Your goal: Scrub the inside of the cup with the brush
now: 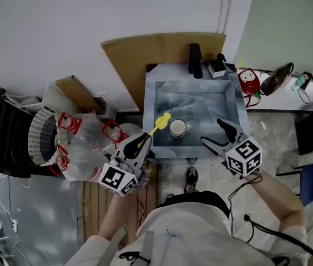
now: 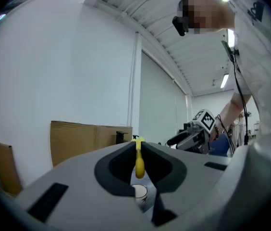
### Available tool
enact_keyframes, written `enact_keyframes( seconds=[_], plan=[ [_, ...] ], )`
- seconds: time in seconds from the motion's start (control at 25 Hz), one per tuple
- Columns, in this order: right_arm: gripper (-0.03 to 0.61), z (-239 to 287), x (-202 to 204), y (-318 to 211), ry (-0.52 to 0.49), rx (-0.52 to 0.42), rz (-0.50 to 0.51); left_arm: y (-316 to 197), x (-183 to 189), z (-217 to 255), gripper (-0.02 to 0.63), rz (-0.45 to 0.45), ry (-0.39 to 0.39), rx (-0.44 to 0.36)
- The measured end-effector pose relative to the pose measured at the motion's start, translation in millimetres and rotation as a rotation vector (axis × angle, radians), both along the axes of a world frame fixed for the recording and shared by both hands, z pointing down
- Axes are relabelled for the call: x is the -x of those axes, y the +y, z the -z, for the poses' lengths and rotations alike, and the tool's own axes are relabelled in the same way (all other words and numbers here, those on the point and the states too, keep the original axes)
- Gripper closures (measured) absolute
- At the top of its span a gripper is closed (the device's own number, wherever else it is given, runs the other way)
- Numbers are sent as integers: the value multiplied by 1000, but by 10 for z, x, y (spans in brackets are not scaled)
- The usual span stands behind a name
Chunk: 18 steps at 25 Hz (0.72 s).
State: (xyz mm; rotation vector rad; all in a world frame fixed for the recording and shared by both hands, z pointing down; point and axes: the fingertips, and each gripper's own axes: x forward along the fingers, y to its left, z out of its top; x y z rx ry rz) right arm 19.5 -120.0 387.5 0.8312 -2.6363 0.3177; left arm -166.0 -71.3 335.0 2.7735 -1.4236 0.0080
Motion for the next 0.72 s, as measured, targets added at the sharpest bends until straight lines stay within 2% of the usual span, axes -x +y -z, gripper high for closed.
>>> enact_keyframes(
  seconds=[0.12,0.32,0.48,0.64,0.72],
  plan=[
    [225,-141,29,-298,53,2,65,-197,-10,-138,578,11,-69,31],
    [224,-403,92,-544,151,-3,215,-495,-133,-388,578,6,-105,115],
    [224,-637,168,-731,248,-43,351,-626,-242,-494,578,1,-178,147],
    [224,-972,238,-773,368,-19,477,-673,-318,-685,578,-18,-259,210],
    [224,-1104,288,-747,407,-10,533,-675,-386,-714,578,-48,-286,214]
  ],
)
